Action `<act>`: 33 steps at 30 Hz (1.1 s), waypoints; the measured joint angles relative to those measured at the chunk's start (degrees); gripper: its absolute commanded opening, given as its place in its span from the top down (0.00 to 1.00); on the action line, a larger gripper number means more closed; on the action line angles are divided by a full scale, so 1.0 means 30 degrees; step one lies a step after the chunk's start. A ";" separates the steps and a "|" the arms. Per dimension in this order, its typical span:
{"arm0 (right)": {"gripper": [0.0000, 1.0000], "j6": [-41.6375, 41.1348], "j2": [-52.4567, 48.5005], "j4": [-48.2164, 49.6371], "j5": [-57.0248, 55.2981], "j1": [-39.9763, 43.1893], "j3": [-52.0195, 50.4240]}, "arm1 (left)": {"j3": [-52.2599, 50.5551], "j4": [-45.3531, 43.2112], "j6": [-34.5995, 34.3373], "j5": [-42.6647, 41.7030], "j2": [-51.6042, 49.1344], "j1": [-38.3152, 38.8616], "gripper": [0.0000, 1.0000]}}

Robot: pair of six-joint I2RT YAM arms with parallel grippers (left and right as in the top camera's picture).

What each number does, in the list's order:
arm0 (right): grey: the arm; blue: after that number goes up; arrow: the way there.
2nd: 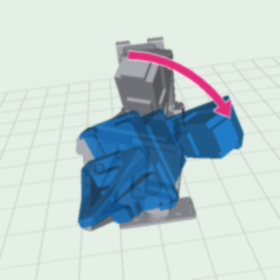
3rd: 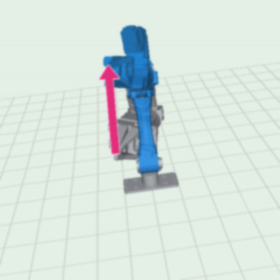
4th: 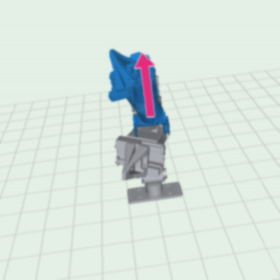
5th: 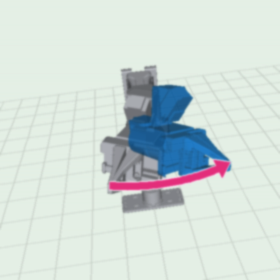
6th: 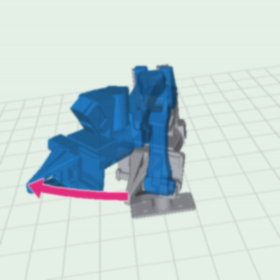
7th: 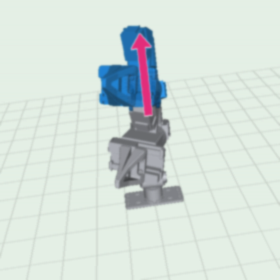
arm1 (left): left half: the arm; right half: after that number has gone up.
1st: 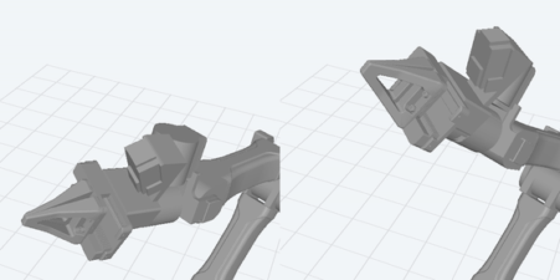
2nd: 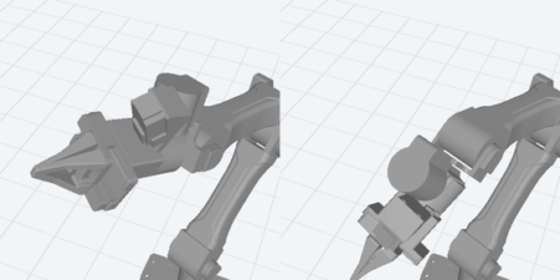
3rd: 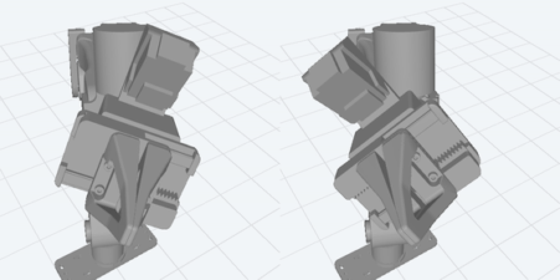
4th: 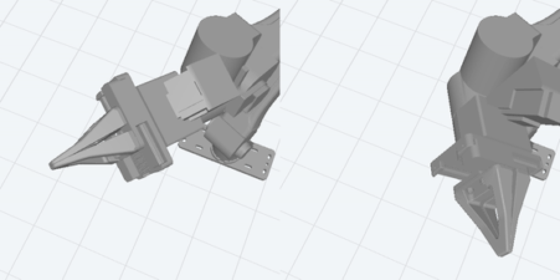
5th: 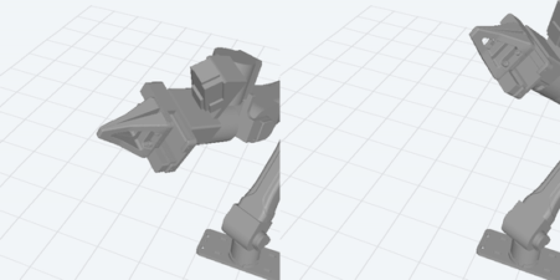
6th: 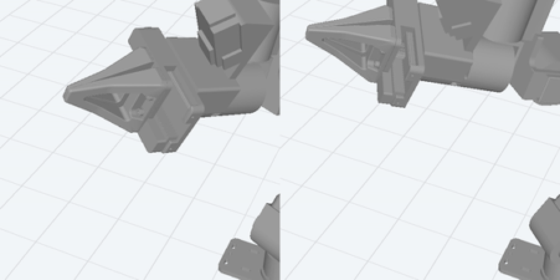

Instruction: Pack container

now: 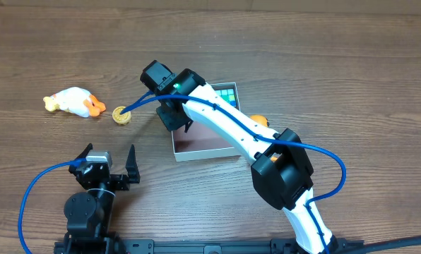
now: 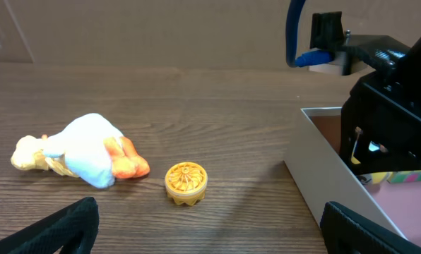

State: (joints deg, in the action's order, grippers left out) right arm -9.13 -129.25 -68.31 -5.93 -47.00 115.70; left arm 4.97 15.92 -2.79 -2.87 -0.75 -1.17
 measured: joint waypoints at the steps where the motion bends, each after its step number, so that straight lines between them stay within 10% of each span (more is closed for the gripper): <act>1: 0.71 0.0044 0.0000 0.0058 0.0000 0.0000 0.0000 | 0.0000 0.0000 0.0000 -0.0007 0.0000 0.0000 0.00; 33: 0.68 0.0561 0.0000 0.1443 0.0066 0.0000 0.0000 | 0.0000 0.0000 -0.0007 0.0000 0.0000 0.0000 0.00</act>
State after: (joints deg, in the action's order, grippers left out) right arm -7.44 -129.25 -63.99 -5.74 -47.00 115.70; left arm 4.97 15.92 -2.81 -2.87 -0.75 -1.17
